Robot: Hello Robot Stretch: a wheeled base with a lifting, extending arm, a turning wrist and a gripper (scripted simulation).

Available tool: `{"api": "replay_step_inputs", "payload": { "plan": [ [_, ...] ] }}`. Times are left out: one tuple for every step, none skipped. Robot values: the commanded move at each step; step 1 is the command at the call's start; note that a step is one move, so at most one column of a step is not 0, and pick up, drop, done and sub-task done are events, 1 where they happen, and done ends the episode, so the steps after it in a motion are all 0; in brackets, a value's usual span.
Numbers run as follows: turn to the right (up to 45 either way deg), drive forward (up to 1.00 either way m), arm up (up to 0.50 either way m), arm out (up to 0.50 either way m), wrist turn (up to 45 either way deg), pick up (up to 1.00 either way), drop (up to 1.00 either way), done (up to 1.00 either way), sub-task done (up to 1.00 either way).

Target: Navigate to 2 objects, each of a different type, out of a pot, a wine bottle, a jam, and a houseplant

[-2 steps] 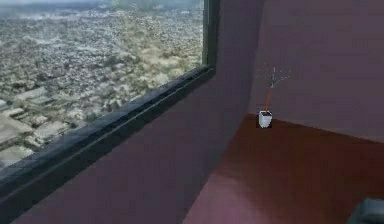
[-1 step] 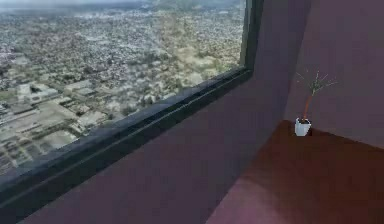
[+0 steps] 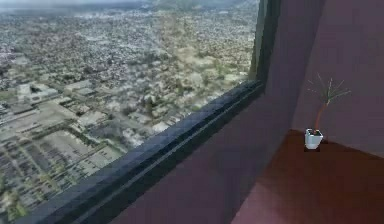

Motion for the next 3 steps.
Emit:
{"api": "replay_step_inputs", "payload": {
  "plan": [
    [45.0,0.00,0.00,0.00,0.0,0.00,0.00,0.00,0.00],
    [3.0,0.00,0.00,0.00,0.0,0.00,0.00,0.00,0.00],
    [0.0,1.00,0.00,0.00,0.0,0.00,0.00,0.00,0.00]
  ]
}}
